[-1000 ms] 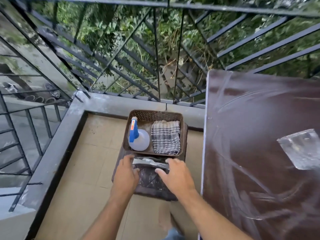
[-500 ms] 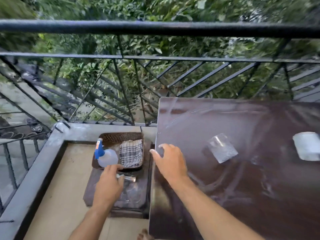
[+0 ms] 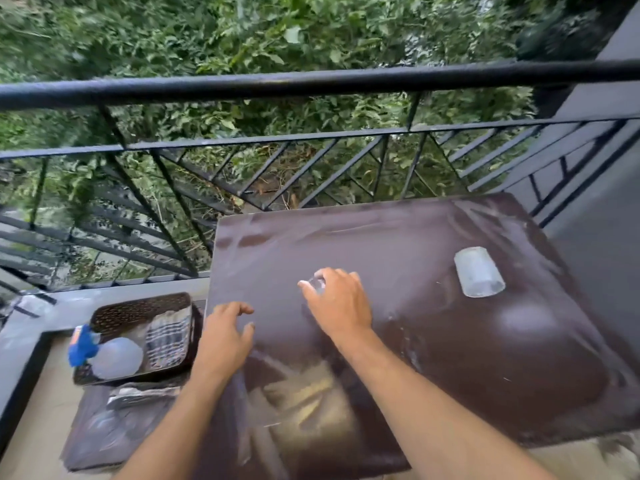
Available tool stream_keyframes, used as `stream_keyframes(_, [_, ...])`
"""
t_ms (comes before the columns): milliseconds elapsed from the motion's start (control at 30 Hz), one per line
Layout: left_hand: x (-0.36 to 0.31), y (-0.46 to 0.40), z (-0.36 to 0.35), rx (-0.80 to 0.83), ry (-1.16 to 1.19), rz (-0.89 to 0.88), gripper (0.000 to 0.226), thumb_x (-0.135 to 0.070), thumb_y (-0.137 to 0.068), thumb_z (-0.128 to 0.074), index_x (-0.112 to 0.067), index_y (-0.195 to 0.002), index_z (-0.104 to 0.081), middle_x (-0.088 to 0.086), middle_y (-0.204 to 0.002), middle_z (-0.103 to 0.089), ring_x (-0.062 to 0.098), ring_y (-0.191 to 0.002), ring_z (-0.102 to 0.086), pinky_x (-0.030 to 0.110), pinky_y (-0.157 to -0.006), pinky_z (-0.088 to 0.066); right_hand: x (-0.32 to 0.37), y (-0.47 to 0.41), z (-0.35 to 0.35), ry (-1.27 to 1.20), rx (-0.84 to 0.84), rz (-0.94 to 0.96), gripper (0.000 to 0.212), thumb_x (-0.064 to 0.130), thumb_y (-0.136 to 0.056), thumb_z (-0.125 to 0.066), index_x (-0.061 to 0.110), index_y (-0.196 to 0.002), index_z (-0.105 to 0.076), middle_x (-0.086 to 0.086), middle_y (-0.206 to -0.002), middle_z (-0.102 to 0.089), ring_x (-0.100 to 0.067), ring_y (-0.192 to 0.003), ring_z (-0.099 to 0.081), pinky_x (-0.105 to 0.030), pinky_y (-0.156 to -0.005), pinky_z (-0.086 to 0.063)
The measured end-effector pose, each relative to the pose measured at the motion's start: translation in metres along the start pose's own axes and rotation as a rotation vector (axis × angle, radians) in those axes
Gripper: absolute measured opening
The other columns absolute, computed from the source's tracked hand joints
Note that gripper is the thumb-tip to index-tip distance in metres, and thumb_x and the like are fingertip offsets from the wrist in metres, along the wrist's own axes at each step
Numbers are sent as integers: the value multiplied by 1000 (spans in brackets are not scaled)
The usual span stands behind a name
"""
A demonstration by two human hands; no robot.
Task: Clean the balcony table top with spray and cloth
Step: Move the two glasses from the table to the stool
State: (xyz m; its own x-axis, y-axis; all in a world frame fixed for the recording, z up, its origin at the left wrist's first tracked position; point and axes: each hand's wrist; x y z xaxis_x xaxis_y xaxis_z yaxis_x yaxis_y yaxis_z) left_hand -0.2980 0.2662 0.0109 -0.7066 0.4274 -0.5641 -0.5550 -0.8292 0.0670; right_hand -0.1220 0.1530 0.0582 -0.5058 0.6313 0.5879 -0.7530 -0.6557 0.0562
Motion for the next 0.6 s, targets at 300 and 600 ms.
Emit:
stream_keyframes(300, [-88, -20, -58, 26, 278, 315, 46, -22, -86, -75, -6, -126, -58, 16, -126, -63, 32, -117, -61, 39, -98, -45, -86, -33, 45, 23, -3, -67, 45, 57, -91, -55, 25, -122, -63, 5, -116, -65, -22, -118, -47, -37, -84, -46])
stream_keyframes(600, [-141, -39, -106, 56, 433, 617, 99, -48, -81, -76, -7, -152, -21, 18, -149, -43, 35, -132, -49, 41, -103, -41, -148, -56, 62, 61, 9, -97, 45, 57, -92, -54, 24, -123, -62, 4, -118, -65, -23, -117, -47, -38, -88, -44])
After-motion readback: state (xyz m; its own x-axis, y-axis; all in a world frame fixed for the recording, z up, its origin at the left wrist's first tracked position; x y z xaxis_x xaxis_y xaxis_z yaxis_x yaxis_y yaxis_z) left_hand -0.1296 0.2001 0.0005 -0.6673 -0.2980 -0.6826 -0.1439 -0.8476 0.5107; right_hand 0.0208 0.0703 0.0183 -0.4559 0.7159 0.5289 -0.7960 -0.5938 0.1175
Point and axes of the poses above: each hand's wrist, its own y-axis away from the middle knuckle, its own z-axis out of the back of the hand, x = y × z
